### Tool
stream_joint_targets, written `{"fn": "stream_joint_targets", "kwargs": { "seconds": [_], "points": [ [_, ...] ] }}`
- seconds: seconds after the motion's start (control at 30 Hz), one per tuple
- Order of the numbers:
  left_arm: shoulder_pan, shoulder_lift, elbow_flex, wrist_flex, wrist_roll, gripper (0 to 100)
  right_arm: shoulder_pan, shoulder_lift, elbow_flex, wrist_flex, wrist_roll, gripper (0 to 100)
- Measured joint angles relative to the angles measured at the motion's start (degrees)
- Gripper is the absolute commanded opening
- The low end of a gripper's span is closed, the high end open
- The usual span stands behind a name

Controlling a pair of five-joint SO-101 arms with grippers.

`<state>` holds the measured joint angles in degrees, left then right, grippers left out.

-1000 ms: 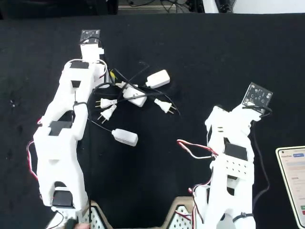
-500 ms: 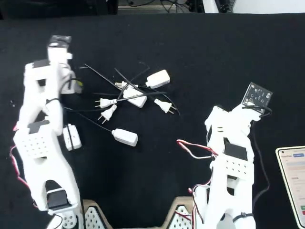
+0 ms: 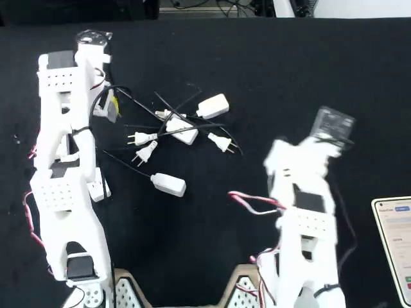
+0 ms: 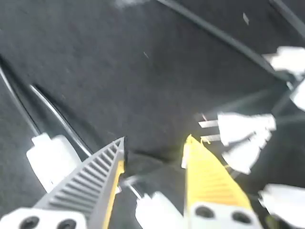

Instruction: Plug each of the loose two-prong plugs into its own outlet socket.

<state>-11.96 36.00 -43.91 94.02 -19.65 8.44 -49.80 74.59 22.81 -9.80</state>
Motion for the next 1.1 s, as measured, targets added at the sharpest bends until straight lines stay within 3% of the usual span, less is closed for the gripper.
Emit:
{"fn": "stream_joint_targets", "kwargs": {
  "seconds": [0.13,0.3,0.6,0.77,1.1],
  "points": [
    [1.23,0.00,-2.02,2.64,0.70,18,-6.77,0.00,0.00,-0.53,6.33,16.6],
    [8.79,0.00,-4.66,4.13,7.91,19,-7.03,0.00,0.00,-0.53,7.30,16.6],
    [26.11,-3.78,-4.75,5.98,17.32,19,4.31,0.00,0.00,-0.53,1.85,16.6],
    [31.12,-3.16,-4.75,0.44,19.34,19,5.10,0.00,0.00,-0.53,1.76,16.6],
    [31.56,8.18,-4.75,-13.19,25.05,19,6.68,0.00,0.00,-0.53,1.58,16.6]
  ]
}}
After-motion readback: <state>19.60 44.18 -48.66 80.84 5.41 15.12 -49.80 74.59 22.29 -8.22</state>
